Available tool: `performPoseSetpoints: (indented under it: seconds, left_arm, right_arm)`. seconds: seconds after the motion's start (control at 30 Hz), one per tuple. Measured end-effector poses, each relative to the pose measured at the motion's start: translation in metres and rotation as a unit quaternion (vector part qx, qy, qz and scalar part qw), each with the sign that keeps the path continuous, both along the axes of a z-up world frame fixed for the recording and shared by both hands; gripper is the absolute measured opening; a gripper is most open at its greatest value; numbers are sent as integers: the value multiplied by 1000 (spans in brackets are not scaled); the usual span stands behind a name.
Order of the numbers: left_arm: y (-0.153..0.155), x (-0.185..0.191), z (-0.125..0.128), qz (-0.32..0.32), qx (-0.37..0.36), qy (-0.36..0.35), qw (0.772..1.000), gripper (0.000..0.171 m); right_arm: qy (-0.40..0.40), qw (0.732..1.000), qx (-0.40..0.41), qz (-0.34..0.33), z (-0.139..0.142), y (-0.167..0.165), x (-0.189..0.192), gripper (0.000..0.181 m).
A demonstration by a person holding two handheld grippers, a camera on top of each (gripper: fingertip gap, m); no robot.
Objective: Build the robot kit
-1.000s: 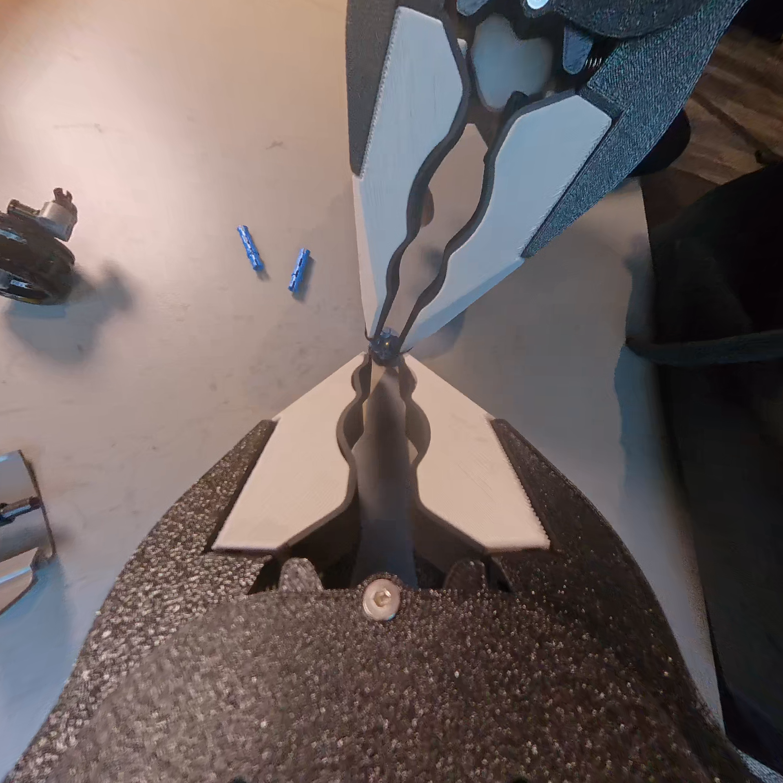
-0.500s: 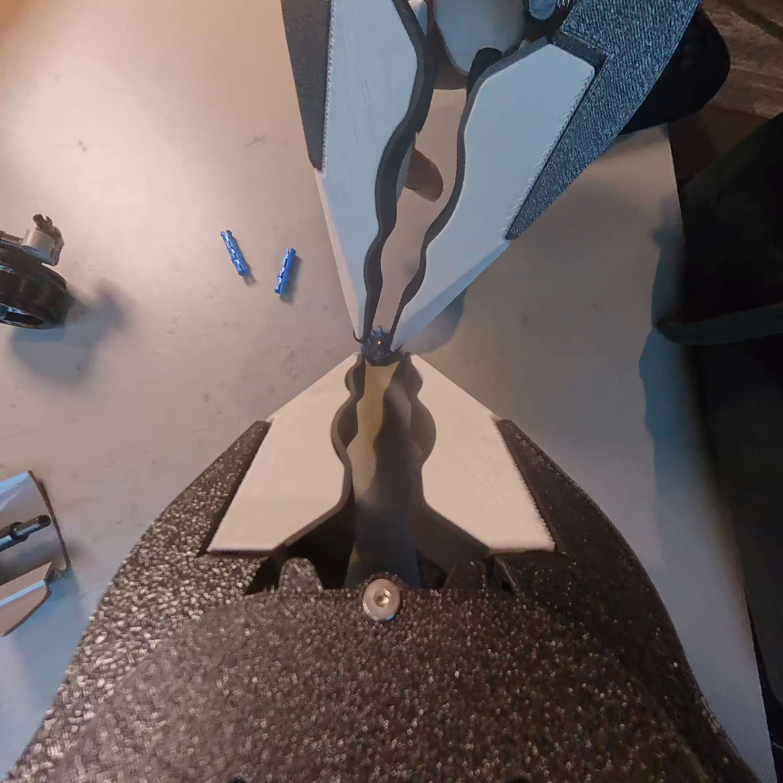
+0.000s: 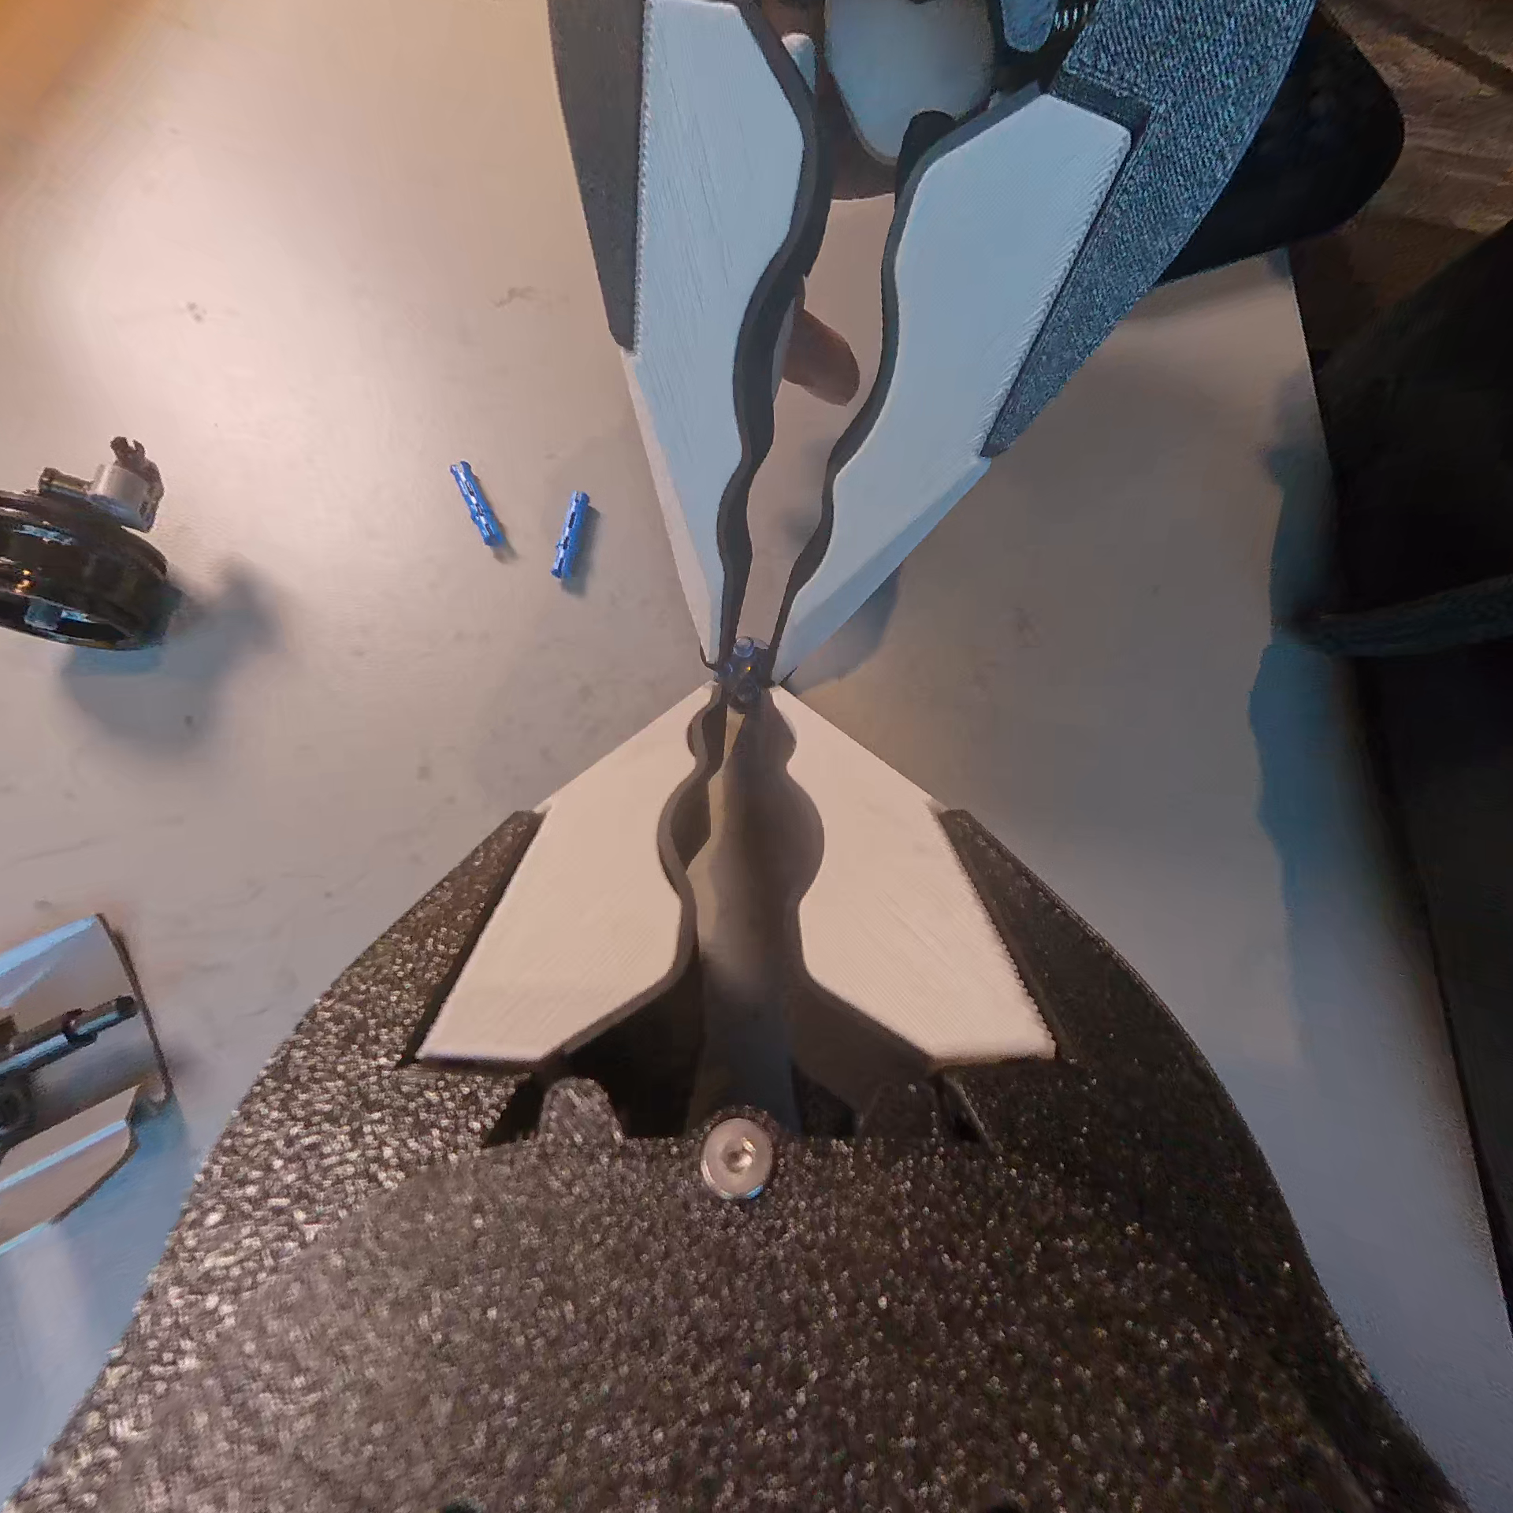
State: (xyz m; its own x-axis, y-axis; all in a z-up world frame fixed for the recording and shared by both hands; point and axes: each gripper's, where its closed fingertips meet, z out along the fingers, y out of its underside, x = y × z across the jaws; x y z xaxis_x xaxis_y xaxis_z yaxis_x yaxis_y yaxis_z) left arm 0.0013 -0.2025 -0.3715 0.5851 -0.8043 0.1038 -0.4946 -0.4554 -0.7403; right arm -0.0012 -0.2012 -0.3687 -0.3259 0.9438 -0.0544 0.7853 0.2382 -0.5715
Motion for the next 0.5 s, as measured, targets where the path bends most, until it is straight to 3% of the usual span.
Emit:
performPoseSetpoints:
  seconds: [0.5]
  left_arm:
    - [-2,-4,0,-4,0,10,1000,9]
  right_arm:
    - [20,999,-33,5,9,3,-2,20]
